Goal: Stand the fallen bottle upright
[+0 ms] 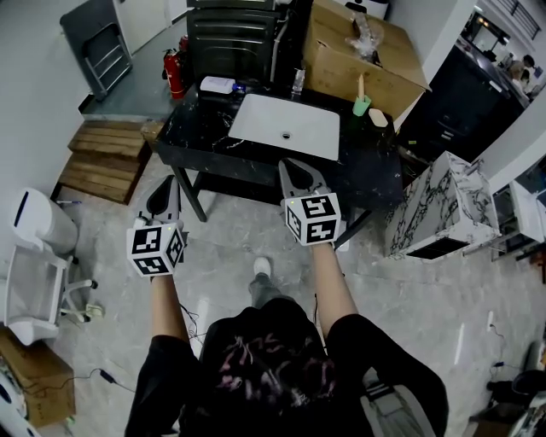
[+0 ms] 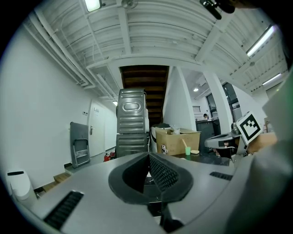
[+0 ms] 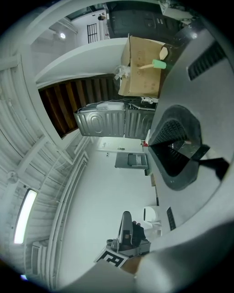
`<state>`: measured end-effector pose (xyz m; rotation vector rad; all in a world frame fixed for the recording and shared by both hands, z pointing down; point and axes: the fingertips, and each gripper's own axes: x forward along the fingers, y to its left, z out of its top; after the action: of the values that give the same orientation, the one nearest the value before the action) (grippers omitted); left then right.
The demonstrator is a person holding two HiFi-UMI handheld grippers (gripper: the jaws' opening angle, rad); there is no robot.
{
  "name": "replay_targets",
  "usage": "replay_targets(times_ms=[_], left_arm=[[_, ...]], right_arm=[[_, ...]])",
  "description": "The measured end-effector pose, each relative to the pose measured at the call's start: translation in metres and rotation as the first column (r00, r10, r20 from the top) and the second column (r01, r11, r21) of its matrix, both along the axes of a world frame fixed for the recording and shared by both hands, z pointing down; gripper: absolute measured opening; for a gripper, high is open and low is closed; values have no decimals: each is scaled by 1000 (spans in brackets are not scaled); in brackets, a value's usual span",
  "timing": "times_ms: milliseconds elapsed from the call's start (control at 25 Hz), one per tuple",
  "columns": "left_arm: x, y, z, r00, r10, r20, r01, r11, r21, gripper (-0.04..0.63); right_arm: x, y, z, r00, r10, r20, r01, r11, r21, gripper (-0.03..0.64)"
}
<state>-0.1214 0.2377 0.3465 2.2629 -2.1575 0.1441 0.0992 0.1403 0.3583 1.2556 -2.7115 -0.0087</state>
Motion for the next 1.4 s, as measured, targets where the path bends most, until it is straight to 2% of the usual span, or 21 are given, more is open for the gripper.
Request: replay_targets(times_ms=[280, 640, 960, 1400], left_arm=[[-21, -39, 10, 1000, 12, 6, -12, 1000, -16, 15], [-57, -111, 30, 1000, 10, 10, -10, 998, -55, 15], [-83, -204, 38, 999, 29, 32, -26, 996, -89, 15], [-99, -330, 41, 997, 59, 53, -52, 991, -126, 15]], right_arm=[[-25, -39, 7, 1000, -5, 20, 6, 1000, -11, 11], [-66, -116, 29, 1000, -17, 11, 17, 999, -43, 11], [-97, -204, 34, 1000, -28, 6, 29, 998, -62, 11], [-119, -327, 47, 1000, -9, 19, 11, 994, -108, 11]])
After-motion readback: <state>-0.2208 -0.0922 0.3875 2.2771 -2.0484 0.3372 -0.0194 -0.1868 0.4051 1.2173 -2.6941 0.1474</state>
